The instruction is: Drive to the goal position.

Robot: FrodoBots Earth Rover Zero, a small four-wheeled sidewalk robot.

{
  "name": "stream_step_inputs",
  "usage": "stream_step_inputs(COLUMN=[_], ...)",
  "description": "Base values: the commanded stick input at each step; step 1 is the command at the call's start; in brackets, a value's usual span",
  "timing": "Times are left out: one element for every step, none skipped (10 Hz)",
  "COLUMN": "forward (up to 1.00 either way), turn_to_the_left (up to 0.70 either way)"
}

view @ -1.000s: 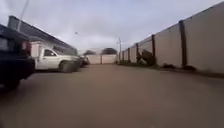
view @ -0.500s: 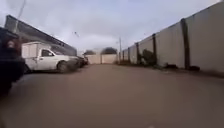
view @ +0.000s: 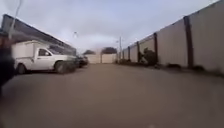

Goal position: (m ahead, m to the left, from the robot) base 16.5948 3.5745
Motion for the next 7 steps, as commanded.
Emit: stream_step_inputs(forward=[0.50, 0.50, 0.50, 0.50, 0.50, 0.50, 0.50], turn_to_the_left=[0.00, 0.00, 0.00, 0.00, 0.00, 0.00, 0.00])
